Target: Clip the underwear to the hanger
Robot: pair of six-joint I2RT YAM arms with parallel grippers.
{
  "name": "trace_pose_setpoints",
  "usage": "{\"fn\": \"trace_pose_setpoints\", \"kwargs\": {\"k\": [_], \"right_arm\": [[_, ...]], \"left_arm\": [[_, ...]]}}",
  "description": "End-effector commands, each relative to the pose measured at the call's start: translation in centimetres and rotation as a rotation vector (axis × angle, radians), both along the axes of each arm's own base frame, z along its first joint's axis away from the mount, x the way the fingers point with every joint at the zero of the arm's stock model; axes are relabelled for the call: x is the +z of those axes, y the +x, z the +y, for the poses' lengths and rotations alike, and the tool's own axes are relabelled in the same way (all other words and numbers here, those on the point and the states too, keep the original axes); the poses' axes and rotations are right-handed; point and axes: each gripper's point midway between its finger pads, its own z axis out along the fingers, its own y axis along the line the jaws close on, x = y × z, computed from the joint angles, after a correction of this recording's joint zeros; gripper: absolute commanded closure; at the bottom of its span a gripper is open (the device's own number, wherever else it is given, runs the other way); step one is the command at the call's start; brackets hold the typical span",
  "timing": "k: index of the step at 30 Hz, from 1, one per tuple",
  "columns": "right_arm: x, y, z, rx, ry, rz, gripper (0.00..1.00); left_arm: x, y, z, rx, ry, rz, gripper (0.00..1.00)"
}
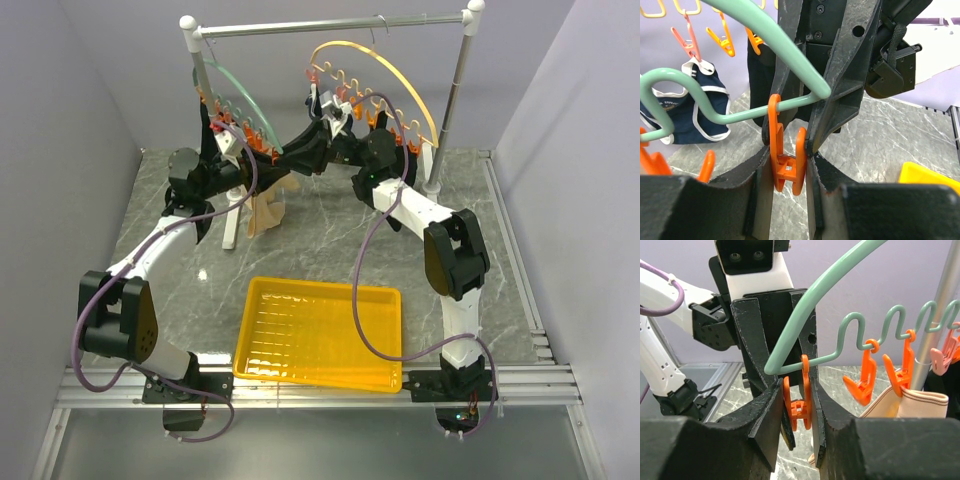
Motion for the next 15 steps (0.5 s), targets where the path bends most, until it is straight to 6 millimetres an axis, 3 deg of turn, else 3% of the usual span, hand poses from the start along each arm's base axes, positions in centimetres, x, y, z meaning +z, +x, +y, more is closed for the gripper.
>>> {"fn": "trace_pose_setpoints", "kwargs": {"k": [1, 3, 6, 9, 15], "right_arm": [[1.7, -0.6, 0.8, 0.012, 0.027, -0.042, 0.82], [1.8, -0.7, 0.8, 0.014, 0.029, -0.04, 0.99], [1.5, -0.6, 0.8, 0.01, 0.025, -0.027, 1.0], [1.7, -0.6, 0.7, 0.011, 0.031, -0.022, 1.0], [1.8, -0.9, 0.6, 0.036, 0.033, 0.007, 1.0]], "left_arm": [[2.6, -0.5, -0.9, -0.028, -0.004, -0.081, 0.94], [2.5, -0.6, -0.9, -0.027, 0.001, -0.075, 0.88], [2.4, -0.7, -0.6, -0.01, 0.007, -0.074, 0.66], [2.3, -0.8, -0.1, 0.028, 0.003, -0.068, 0.52], [2.9, -0.9, 0.4, 0.072, -0.029, -0.069, 0.5]]}}
